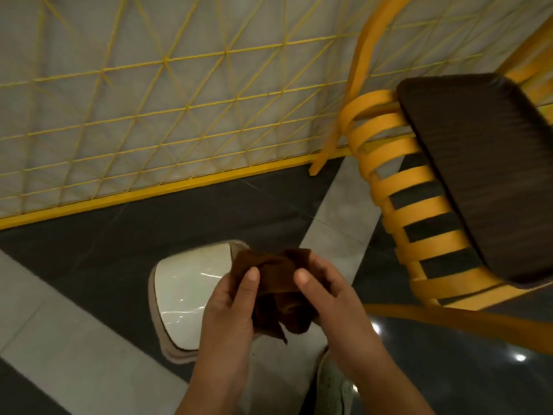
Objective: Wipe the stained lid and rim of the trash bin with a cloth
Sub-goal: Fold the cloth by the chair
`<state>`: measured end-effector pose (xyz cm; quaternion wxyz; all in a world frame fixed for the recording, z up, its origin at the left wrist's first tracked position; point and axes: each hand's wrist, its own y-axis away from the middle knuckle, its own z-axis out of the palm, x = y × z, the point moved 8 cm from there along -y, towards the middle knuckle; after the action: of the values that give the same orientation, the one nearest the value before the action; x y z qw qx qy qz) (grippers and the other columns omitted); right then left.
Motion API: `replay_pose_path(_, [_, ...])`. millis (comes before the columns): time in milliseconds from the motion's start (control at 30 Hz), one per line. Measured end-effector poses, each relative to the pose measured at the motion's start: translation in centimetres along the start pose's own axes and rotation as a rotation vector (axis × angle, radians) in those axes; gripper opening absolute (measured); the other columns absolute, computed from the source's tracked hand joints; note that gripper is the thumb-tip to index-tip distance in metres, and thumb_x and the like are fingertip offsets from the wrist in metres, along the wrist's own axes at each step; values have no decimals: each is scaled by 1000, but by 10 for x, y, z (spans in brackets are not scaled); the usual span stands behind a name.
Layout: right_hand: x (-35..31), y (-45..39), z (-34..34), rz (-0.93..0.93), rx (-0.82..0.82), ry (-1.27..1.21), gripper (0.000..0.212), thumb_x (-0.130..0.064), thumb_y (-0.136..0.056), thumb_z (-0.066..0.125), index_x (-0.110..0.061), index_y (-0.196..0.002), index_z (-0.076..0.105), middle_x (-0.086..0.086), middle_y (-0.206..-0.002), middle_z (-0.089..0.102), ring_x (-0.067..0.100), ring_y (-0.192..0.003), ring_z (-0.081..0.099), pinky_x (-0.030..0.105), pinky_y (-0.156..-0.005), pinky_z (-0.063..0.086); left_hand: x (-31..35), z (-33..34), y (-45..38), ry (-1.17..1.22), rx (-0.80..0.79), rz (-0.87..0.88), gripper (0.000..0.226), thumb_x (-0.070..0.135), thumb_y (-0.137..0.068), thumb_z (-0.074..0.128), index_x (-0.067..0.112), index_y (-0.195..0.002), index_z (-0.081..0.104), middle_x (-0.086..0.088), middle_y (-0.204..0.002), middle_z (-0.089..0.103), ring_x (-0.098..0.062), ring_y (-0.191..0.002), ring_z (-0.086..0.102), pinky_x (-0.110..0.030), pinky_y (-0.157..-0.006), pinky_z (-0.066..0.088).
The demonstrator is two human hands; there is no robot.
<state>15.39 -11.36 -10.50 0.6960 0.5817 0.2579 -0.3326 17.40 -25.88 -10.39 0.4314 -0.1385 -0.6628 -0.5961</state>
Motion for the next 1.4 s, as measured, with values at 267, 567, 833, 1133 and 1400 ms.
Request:
replay_pose_path(267, [-101, 24, -90, -113, 318, -177, 24, -13, -88, 63, -28, -104, 70, -4, -96, 74, 14, -89, 71, 36, -76, 58, 55, 100, 15, -119, -203, -76, 15, 30, -84, 65, 26, -96, 73, -5, -100, 74, -24, -99, 69, -46, -91, 50])
replay_pose_path(567, [-178, -3, -227, -244, 696, -103, 30, -12, -90, 61, -29, -113, 57, -4, -108, 66, 13, -93, 67, 31, -73, 58, 96, 281, -22, -414, -374, 116, 38, 16, -90, 60, 36, -120, 48, 6, -114, 62, -12, -101, 61, -33, -86, 53])
replay_pose_path(833, [-188, -37, -310, -187, 953, 103, 23, -17, -91, 57, -24, -112, 48, -1, -110, 56, 8, -84, 55, 20, -59, 45, 78, 396, -51, -697, -514, 264, 43, 15, -94, 52, 31, -133, 40, 5, -121, 51, -17, -113, 52, -25, -84, 43])
replay_pose_path(1133, [-188, -56, -295, -175, 911, 811, 48, -10, -89, 51, -17, -136, 44, 7, -142, 35, 26, -130, 32, 39, -104, 36, 38, 415, -43, -1669, -648, 810, 58, 21, -99, 35, 19, -151, 11, -2, -160, 1, -19, -147, -4, -40, -120, -1])
replay_pose_path(1400, [-156, -79, -277, 21, 573, 1003, 62, -8, -95, 42, -20, -151, 17, 3, -158, 11, 23, -144, 8, 39, -113, 24, 10, 404, -56, -2025, -656, 690, 58, 31, -101, 17, 20, -150, -12, 3, -159, -16, -15, -145, -15, -49, -114, -16])
